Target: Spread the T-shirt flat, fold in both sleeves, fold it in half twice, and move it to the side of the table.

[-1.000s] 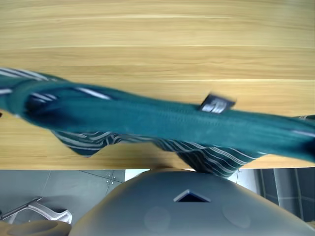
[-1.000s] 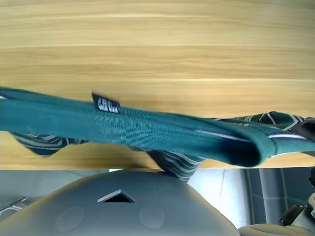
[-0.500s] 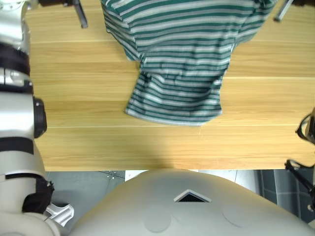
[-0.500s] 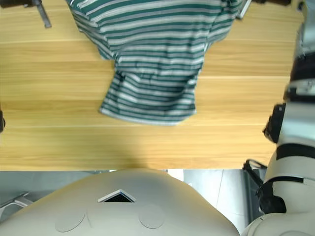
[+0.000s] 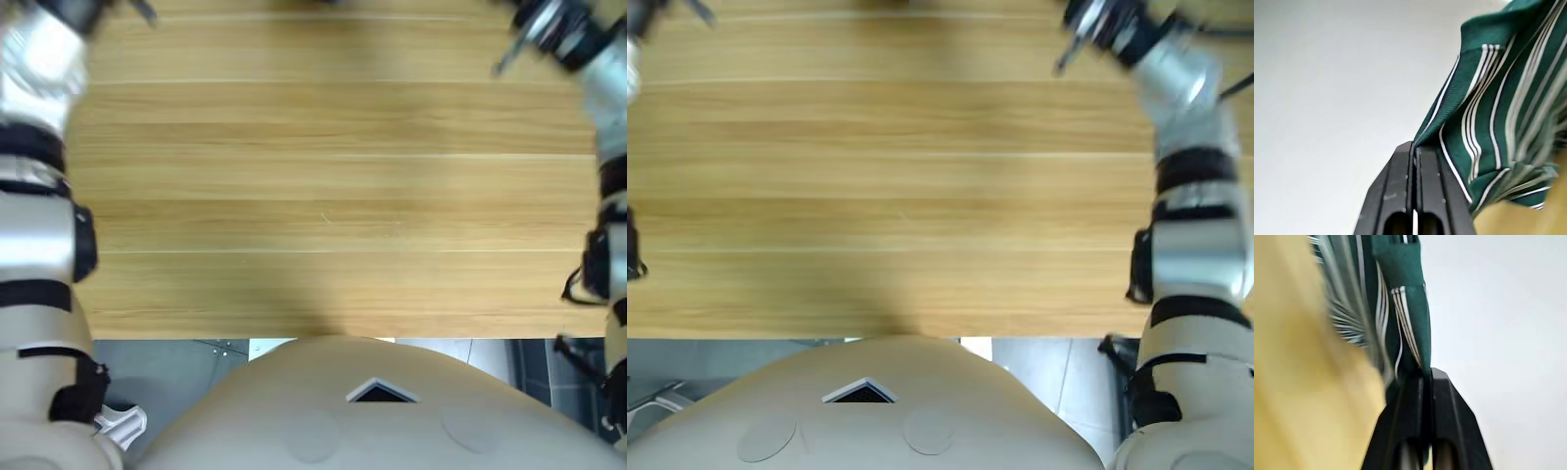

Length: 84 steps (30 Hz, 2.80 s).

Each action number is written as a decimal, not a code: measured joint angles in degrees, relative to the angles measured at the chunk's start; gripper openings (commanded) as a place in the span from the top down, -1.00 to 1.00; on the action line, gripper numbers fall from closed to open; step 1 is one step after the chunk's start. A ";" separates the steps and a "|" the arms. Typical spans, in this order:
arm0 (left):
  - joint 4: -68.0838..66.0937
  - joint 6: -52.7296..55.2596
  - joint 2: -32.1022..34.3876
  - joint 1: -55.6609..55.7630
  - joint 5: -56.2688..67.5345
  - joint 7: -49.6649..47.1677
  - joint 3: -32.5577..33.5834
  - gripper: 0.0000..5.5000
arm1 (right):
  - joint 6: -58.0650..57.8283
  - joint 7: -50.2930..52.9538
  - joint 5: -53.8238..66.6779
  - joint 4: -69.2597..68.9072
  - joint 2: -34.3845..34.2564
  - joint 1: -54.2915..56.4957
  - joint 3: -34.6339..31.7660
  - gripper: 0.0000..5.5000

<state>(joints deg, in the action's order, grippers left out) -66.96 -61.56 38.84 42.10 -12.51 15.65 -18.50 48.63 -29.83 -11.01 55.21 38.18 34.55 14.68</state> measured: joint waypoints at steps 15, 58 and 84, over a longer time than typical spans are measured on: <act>22.12 0.28 2.99 -26.53 5.47 39.10 -6.61 0.87 | -18.43 -35.44 12.84 -30.93 8.70 -26.42 4.76 0.83; -0.28 8.07 -2.02 -6.48 -24.45 1.12 -8.91 1.00 | -7.34 -9.06 -9.54 0.25 -5.38 -4.42 4.95 0.99; 8.70 -2.10 2.42 -11.37 -11.12 5.89 -7.18 1.00 | -11.20 -24.02 4.72 -14.02 1.03 -17.62 1.78 0.99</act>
<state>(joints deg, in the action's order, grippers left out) -58.26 -63.66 41.26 30.73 -23.63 21.54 -25.69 37.43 -53.85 -6.28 41.18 39.22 16.93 16.46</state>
